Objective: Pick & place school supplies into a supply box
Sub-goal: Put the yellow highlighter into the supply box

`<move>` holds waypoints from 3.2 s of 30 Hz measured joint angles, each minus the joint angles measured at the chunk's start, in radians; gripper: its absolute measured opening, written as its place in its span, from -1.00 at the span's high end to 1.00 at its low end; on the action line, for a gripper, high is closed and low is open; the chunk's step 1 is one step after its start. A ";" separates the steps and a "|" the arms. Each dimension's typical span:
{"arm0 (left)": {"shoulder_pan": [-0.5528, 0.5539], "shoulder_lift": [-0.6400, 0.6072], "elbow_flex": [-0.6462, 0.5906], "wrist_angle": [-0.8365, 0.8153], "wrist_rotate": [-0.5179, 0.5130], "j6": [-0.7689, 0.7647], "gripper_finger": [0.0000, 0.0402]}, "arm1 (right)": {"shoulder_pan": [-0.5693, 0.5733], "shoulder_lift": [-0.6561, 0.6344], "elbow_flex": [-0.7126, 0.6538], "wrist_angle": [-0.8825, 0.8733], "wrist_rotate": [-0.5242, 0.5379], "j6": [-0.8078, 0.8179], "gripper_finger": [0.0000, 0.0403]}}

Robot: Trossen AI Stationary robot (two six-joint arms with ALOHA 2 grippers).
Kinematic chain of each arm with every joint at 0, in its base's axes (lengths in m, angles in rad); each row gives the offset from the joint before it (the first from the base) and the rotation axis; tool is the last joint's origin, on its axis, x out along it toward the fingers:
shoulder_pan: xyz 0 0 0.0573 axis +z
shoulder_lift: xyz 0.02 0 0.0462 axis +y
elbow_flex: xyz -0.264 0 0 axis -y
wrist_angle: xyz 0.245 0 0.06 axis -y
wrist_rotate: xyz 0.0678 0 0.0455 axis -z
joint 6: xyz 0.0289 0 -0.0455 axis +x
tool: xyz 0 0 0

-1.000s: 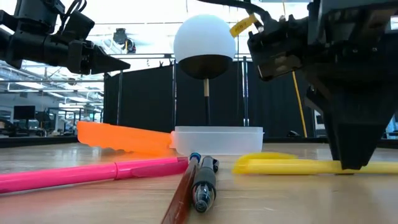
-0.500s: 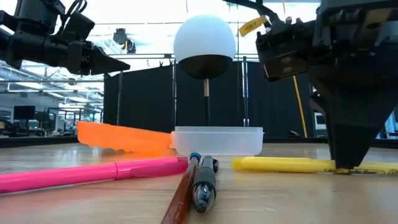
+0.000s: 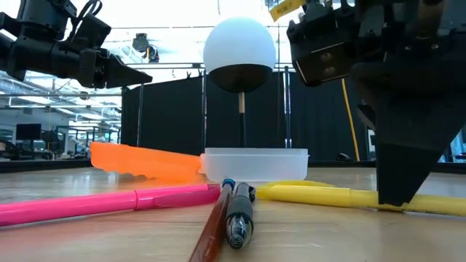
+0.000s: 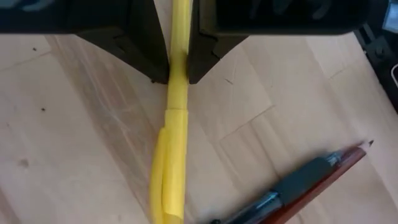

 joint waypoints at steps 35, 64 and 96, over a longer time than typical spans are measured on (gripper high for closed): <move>0.000 0.000 0.000 0.012 -0.001 -0.006 0.79 | -0.049 -0.034 0.005 -0.255 -0.059 0.245 0.90; 0.000 0.000 0.000 0.014 -0.001 -0.010 0.79 | -0.215 -0.364 0.082 0.011 0.378 0.136 0.92; 0.000 0.000 0.000 0.026 0.006 -0.047 0.79 | -0.601 -0.143 0.082 -0.004 0.051 0.092 0.55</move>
